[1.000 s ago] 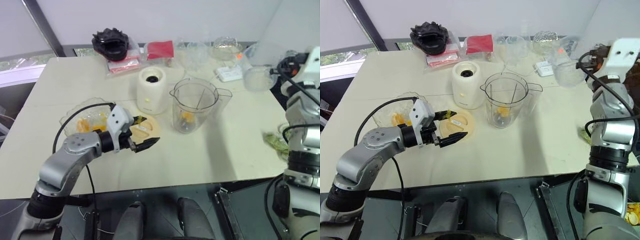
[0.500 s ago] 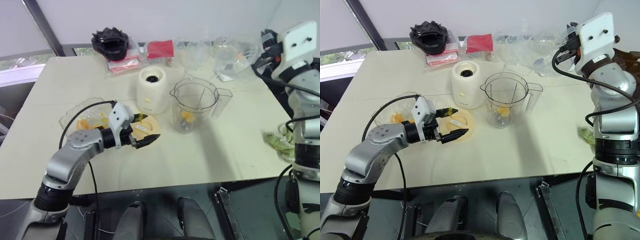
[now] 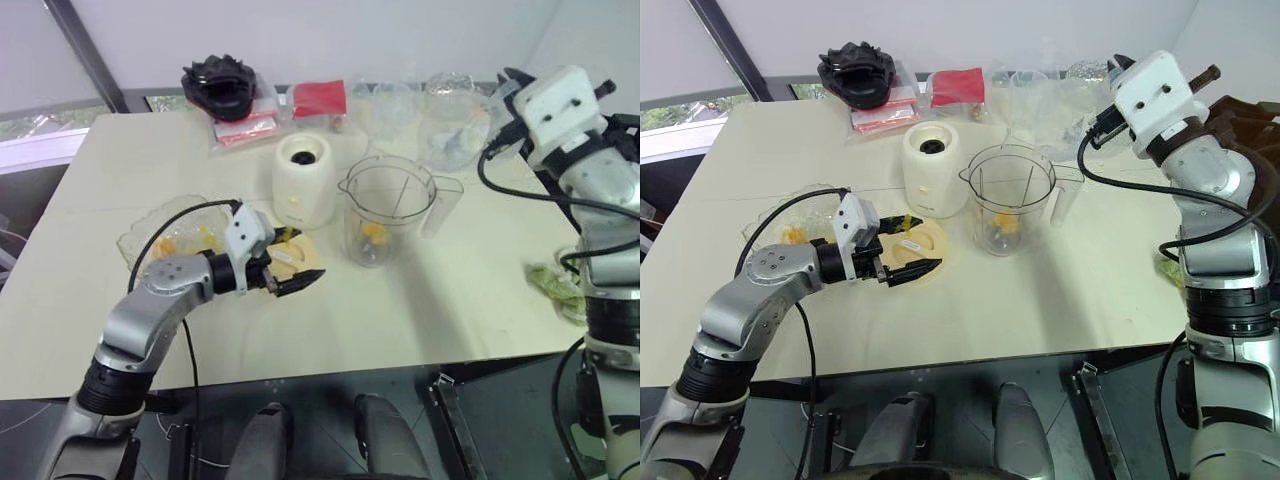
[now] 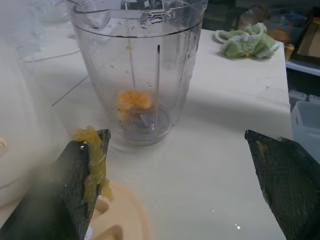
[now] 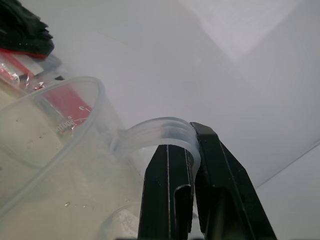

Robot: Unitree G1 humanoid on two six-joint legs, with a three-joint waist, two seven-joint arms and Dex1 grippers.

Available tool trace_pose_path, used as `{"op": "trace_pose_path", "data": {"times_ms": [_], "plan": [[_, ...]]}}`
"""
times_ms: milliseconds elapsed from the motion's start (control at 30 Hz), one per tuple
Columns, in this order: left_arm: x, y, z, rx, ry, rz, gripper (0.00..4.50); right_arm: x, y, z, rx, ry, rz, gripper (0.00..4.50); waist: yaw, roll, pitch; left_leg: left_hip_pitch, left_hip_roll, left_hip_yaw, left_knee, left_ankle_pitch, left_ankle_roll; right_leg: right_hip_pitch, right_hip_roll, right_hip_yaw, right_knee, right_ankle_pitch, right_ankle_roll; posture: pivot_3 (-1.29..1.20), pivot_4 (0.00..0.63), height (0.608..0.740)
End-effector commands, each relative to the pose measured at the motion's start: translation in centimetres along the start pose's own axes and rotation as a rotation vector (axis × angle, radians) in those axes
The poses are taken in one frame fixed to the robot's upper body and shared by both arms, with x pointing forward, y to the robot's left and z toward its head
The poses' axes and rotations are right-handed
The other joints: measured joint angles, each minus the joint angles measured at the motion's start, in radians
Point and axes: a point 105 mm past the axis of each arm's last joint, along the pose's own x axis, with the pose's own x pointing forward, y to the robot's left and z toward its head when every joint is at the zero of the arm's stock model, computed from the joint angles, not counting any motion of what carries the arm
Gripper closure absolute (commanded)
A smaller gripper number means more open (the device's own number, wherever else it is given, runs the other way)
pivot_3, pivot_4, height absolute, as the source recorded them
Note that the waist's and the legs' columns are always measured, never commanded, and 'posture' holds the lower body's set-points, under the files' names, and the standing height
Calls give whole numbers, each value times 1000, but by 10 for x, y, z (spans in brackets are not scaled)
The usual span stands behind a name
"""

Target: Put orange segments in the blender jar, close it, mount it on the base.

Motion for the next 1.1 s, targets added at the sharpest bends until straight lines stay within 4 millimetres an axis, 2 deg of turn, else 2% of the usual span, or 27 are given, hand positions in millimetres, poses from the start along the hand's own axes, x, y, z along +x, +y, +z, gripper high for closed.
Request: {"op": "trace_pose_path", "data": {"times_ms": [33,567,700,1033,1100], "plan": [[0,-1,11,43,-36,-4,0,-2,-10,17,-67,-65,-24,4445,1,0,0,0,0,0,0,0,0,0,0,0,0,0,0,0,150,740],[-1,-1,10,44,-30,-3,0,-5,-4,5,-49,-38,-20,4445,1,0,0,0,0,0,0,0,0,0,0,0,0,1,1,0,150,740],[-1,-1,9,43,-27,-5,0,-7,-6,-1,0,-13,-42,4445,0,0,0,0,0,0,0,0,0,0,0,0,0,1,1,0,150,740],[-2,-1,9,43,-21,-7,0,-17,-34,-31,413,141,-292,4445,3,0,0,0,0,0,0,0,0,0,0,0,0,1,1,0,150,740],[-1,0,9,43,-19,-9,0,-23,-40,-45,520,193,-366,4445,3,0,0,0,0,0,0,0,0,0,0,0,0,1,1,0,150,740]]}}
